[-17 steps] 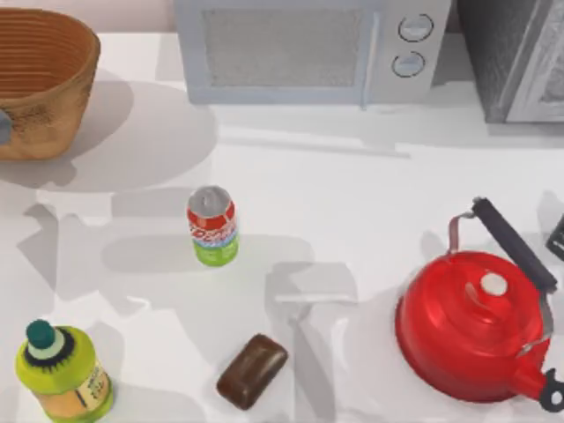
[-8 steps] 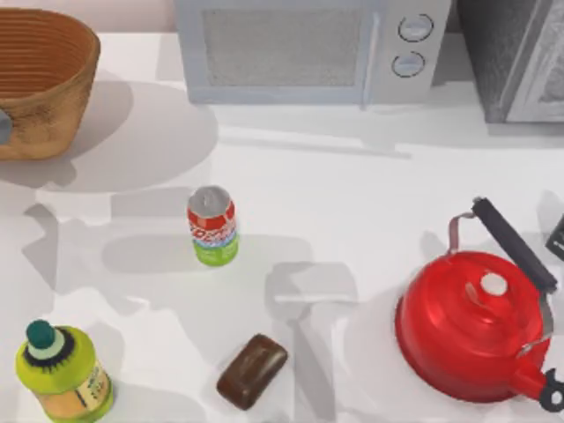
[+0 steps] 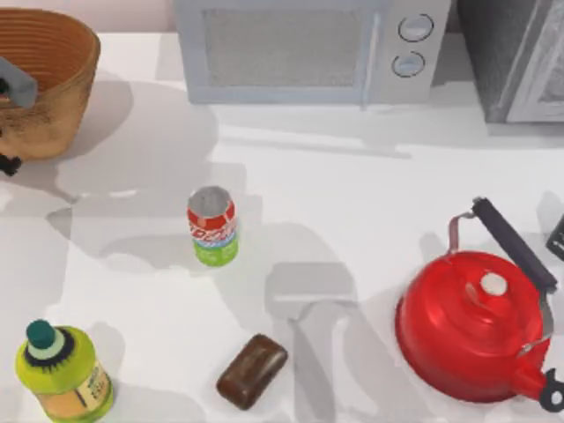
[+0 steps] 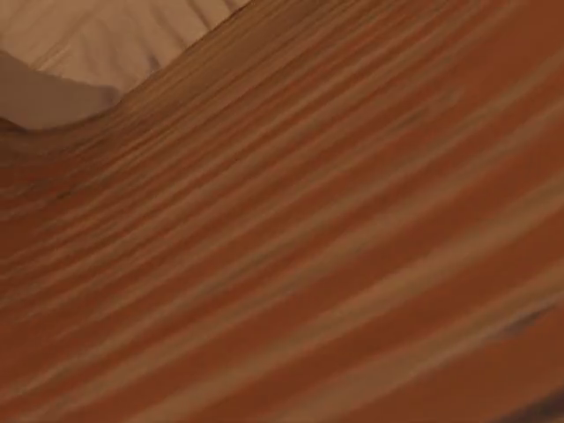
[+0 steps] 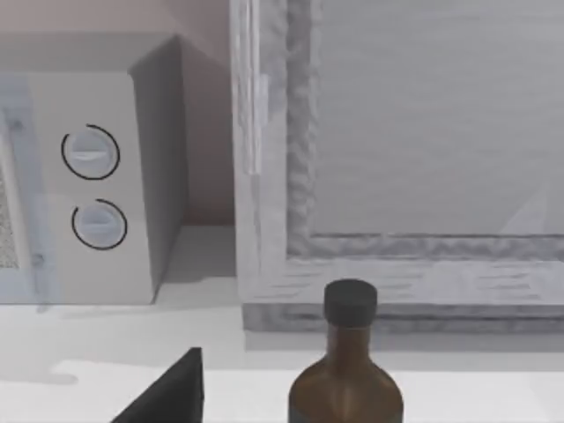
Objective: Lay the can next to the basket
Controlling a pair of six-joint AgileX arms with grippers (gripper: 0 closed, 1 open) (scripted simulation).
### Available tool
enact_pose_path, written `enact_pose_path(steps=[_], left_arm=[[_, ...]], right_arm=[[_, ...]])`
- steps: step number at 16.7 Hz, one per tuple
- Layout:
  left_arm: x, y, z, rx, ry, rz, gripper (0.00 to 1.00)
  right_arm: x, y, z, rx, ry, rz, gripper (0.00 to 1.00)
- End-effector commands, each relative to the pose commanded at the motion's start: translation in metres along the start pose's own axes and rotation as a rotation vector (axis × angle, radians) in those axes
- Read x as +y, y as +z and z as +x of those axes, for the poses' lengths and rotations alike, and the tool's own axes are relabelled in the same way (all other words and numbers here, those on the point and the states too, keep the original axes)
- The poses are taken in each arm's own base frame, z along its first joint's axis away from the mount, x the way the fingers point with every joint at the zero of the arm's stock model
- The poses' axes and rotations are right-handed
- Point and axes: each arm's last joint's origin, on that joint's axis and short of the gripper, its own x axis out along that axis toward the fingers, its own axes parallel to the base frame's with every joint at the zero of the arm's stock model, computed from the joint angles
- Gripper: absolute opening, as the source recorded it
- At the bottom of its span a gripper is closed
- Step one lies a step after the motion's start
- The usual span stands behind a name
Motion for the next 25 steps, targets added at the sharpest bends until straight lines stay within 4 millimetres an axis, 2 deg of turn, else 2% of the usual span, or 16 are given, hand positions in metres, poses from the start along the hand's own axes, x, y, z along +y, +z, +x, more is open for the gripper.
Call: enact_pose_path(steps=[2, 4, 8, 11, 13, 15, 18, 25], left_arm=[[-0.013, 0.032, -0.012, -0.055, 0.053, -0.086, 0.00], [-0.039, 0.066, -0.019, -0.097, 0.060, -0.185, 0.00], [-0.120, 0.119, -0.023, -0.102, -0.022, -0.393, 0.00], [-0.185, 0.137, -0.024, -0.033, -0.093, -0.528, 0.00], [-0.223, 0.139, -0.025, 0.029, -0.124, -0.592, 0.00], [-0.252, 0.138, -0.026, 0.091, -0.139, -0.632, 0.00], [-0.275, 0.133, -0.027, 0.154, -0.145, -0.659, 0.00], [-0.276, 0.133, -0.025, 0.155, -0.145, -0.662, 0.00]], right_arm=[[0.000, 0.000, 0.000, 0.000, 0.000, 0.000, 1.00], [0.000, 0.000, 0.000, 0.000, 0.000, 0.000, 1.00], [0.000, 0.000, 0.000, 0.000, 0.000, 0.000, 1.00], [0.000, 0.000, 0.000, 0.000, 0.000, 0.000, 1.00], [0.000, 0.000, 0.000, 0.000, 0.000, 0.000, 1.00], [0.000, 0.000, 0.000, 0.000, 0.000, 0.000, 1.00], [0.000, 0.000, 0.000, 0.000, 0.000, 0.000, 1.00], [0.000, 0.000, 0.000, 0.000, 0.000, 0.000, 1.00]])
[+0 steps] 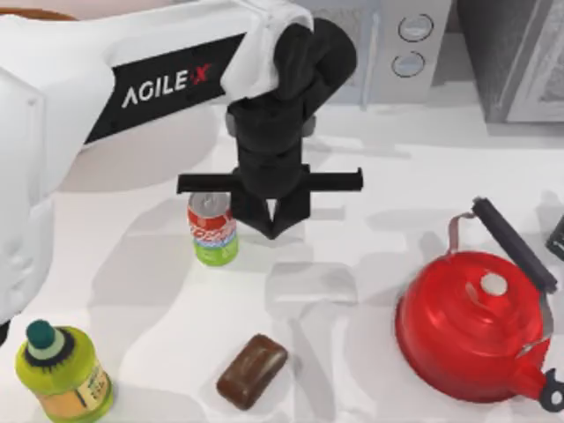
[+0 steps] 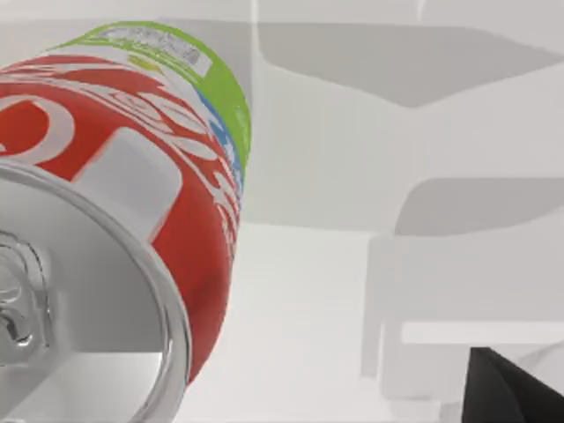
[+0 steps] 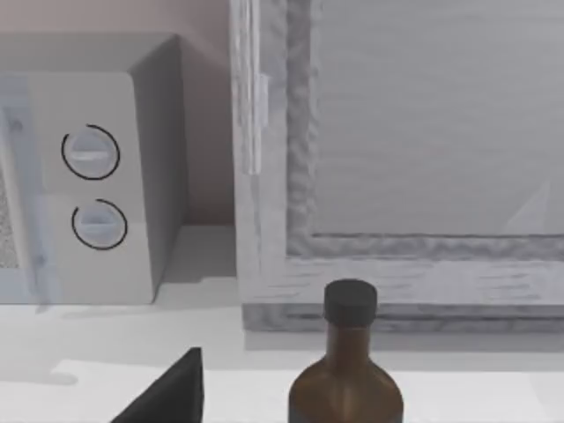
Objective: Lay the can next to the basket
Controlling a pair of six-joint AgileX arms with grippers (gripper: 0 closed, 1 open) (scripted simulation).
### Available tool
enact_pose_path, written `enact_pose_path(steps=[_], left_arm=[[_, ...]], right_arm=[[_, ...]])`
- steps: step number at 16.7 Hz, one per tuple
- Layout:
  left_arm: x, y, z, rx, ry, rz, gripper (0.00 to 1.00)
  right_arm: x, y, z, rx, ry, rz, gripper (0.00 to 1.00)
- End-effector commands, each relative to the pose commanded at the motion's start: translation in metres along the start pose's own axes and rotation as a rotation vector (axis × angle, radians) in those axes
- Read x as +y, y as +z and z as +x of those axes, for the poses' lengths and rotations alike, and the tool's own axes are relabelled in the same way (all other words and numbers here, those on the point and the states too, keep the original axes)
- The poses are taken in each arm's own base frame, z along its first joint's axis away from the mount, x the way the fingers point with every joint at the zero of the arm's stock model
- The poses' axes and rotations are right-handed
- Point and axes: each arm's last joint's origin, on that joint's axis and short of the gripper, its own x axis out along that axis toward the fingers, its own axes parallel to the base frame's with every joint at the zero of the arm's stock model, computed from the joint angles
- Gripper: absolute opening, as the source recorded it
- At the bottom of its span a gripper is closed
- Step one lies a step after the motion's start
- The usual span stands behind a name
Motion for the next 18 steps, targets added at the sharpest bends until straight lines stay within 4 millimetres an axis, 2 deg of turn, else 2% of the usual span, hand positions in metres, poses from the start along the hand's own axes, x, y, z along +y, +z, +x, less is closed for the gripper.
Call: enact_pose_path(steps=[7, 18], left_arm=[[-0.0009, -0.0010, 0.0068, 0.004, 0.002, 0.001, 0.00], [-0.0009, -0.0010, 0.0068, 0.004, 0.002, 0.001, 0.83]], right_arm=[[0.0000, 0.0000, 0.0000, 0.000, 0.000, 0.000, 1.00], [0.0000, 0.0000, 0.0000, 0.000, 0.000, 0.000, 1.00]])
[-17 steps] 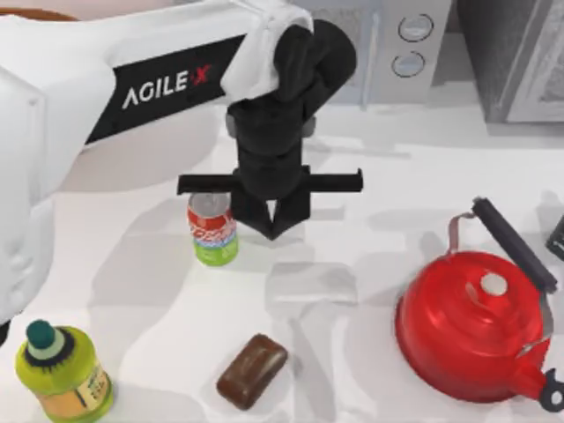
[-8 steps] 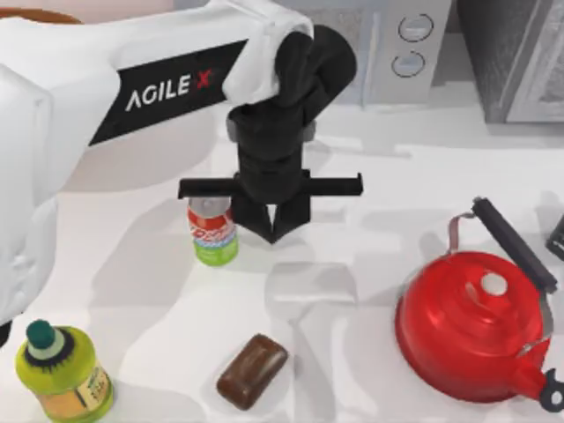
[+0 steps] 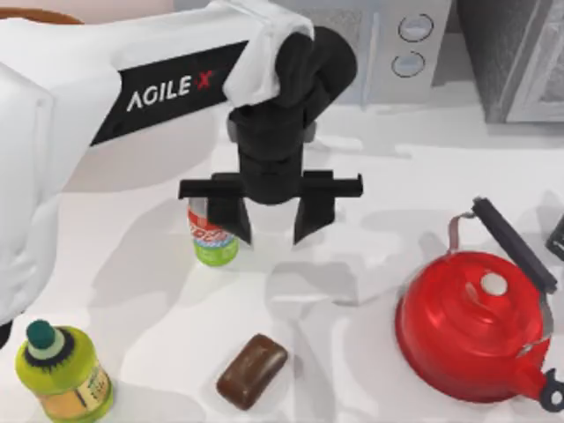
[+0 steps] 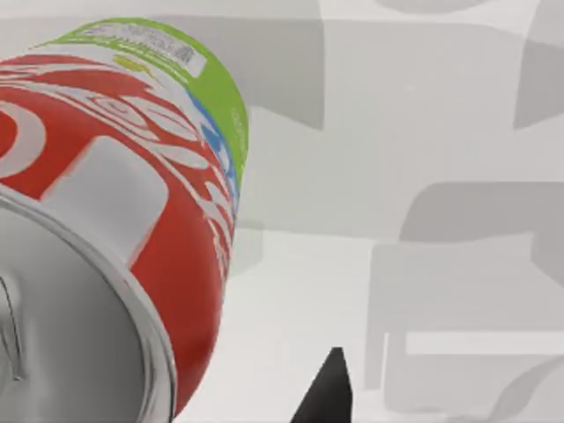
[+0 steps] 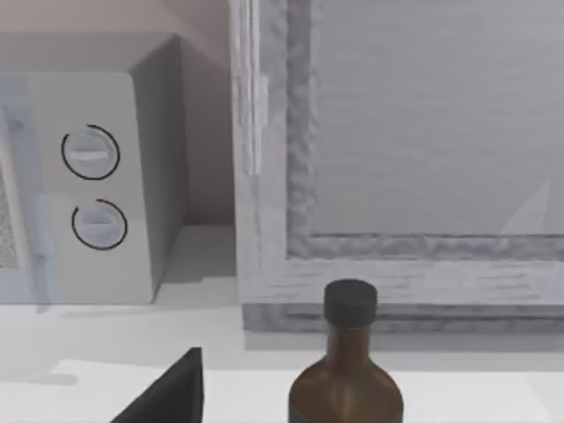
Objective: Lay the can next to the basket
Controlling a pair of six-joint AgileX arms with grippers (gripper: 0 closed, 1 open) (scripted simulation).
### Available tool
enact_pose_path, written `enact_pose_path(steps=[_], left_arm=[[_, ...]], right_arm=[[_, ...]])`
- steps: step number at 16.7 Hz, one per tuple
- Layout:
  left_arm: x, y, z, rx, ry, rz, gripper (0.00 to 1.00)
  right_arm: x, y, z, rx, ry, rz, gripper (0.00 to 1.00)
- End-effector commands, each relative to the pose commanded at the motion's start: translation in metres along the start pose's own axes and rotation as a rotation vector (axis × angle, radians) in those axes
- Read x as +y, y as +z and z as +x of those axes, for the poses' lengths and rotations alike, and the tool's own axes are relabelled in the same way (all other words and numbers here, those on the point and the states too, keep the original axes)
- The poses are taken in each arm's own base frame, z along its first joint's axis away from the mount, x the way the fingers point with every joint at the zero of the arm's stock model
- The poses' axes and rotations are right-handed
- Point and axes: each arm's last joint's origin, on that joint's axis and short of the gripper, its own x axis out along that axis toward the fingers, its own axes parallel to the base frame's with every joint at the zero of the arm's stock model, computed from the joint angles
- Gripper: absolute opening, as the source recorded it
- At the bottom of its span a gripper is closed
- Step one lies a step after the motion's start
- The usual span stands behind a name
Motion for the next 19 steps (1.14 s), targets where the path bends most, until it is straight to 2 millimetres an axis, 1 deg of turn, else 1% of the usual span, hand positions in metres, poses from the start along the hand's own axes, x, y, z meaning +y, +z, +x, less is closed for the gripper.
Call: enact_pose_path(steps=[2, 3, 12, 14, 17, 19], left_arm=[[0.000, 0.000, 0.000, 0.000, 0.000, 0.000, 0.98], [0.000, 0.000, 0.000, 0.000, 0.000, 0.000, 1.00], [0.001, 0.001, -0.001, -0.001, 0.000, -0.002, 1.00], [0.000, 0.001, -0.012, -0.004, -0.001, 0.000, 1.00], [0.000, 0.000, -0.032, 0.001, 0.001, 0.003, 1.00], [0.001, 0.000, -0.040, 0.000, 0.000, -0.001, 1.00]], right_arm=[[0.000, 0.000, 0.000, 0.000, 0.000, 0.000, 1.00], [0.000, 0.000, 0.000, 0.000, 0.000, 0.000, 1.00], [0.000, 0.000, 0.000, 0.000, 0.000, 0.000, 1.00], [0.000, 0.000, 0.000, 0.000, 0.000, 0.000, 1.00], [0.000, 0.000, 0.000, 0.000, 0.000, 0.000, 1.00], [0.000, 0.000, 0.000, 0.000, 0.000, 0.000, 1.00]])
